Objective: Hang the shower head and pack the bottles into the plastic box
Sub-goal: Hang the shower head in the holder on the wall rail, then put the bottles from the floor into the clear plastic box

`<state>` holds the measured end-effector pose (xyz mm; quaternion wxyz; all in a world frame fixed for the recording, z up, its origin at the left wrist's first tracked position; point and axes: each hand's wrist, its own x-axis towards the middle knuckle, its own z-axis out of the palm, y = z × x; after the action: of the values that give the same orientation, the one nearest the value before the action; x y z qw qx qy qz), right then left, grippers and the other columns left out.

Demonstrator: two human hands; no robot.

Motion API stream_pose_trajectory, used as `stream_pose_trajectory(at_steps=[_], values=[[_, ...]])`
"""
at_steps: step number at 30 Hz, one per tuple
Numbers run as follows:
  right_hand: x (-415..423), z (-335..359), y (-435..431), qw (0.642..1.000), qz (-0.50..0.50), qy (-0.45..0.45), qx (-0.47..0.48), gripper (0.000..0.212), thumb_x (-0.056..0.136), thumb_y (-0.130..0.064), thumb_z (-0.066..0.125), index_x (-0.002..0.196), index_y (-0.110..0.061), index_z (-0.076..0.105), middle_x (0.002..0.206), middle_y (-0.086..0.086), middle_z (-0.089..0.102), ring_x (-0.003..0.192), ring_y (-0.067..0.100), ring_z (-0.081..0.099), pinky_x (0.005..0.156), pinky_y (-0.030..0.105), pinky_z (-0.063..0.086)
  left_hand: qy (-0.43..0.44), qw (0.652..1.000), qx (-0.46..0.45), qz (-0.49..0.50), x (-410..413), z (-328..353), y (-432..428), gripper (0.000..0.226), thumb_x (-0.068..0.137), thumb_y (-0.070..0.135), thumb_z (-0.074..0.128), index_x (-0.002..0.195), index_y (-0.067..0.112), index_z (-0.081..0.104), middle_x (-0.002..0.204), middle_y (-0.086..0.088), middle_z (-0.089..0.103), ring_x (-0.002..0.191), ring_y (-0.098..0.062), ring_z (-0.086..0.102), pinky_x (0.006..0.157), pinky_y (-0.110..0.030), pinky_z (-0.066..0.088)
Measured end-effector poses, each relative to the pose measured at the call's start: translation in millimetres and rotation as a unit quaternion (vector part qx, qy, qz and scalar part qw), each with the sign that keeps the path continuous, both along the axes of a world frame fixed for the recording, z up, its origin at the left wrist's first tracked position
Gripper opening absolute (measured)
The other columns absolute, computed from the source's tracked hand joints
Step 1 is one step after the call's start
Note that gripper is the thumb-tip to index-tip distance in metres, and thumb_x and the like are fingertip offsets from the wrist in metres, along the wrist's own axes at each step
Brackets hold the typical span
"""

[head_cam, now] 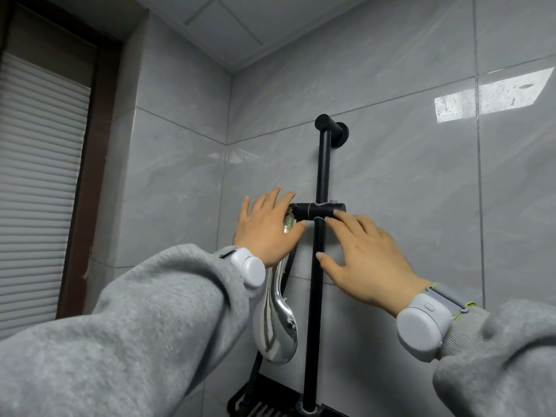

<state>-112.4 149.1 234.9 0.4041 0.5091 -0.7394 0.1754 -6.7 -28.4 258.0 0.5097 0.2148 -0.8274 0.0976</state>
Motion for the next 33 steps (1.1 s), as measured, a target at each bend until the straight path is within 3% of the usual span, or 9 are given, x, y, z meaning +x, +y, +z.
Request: stream_pose_trajectory(at_steps=[4, 7, 19, 33], values=[[3.3, 1.6, -3.9, 1.0, -0.006, 0.006, -0.018, 0.077, 0.093, -0.065, 0.028, 0.158, -0.029, 0.007, 0.167, -0.006, -0.006, 0.152, 0.027, -0.006, 0.122, 0.056, 0.005, -0.011, 0.997, -0.067, 0.028, 10.0, -8.6, -2.2, 0.068, 0.096, 0.061, 0.034, 0.158, 0.034, 0.022, 0.17, 0.0, 0.012, 0.157, -0.018, 0.003, 0.126, -0.048, -0.007], [5.2, 2.5, -6.8, 0.999, 0.006, -0.004, -0.038, 0.076, 0.095, -0.065, 0.026, 0.158, -0.03, 0.003, 0.167, -0.007, -0.012, 0.152, 0.027, -0.015, 0.122, 0.056, -0.002, -0.023, 0.995, -0.084, 0.053, 18.5, -14.4, -2.5, 0.07, 0.097, 0.064, 0.03, 0.159, 0.036, 0.018, 0.17, 0.001, 0.007, 0.157, -0.017, -0.001, 0.125, -0.049, -0.008], [46.9, -6.5, -59.1, 0.995, 0.093, 0.002, -0.044, 0.076, 0.091, -0.065, 0.026, 0.157, -0.028, 0.02, 0.167, -0.002, 0.007, 0.153, 0.025, -0.003, 0.123, 0.052, 0.004, -0.014, 0.984, -0.035, 0.174, 100.3, -39.6, -39.7, 0.078, 0.092, 0.072, 0.033, 0.159, 0.037, 0.016, 0.17, 0.001, 0.013, 0.155, -0.023, 0.011, 0.125, -0.053, 0.002], [182.1, -40.2, -169.6, 0.97, 0.242, 0.014, -0.01, 0.07, 0.095, -0.061, 0.031, 0.156, -0.027, 0.022, 0.167, -0.001, 0.009, 0.153, 0.025, -0.003, 0.123, 0.052, 0.0, -0.047, 0.948, -0.005, 0.313, 266.0, -75.2, -86.7, 0.077, 0.091, 0.072, 0.037, 0.158, 0.038, 0.02, 0.169, 0.001, 0.015, 0.154, -0.024, 0.016, 0.123, -0.056, 0.009]])
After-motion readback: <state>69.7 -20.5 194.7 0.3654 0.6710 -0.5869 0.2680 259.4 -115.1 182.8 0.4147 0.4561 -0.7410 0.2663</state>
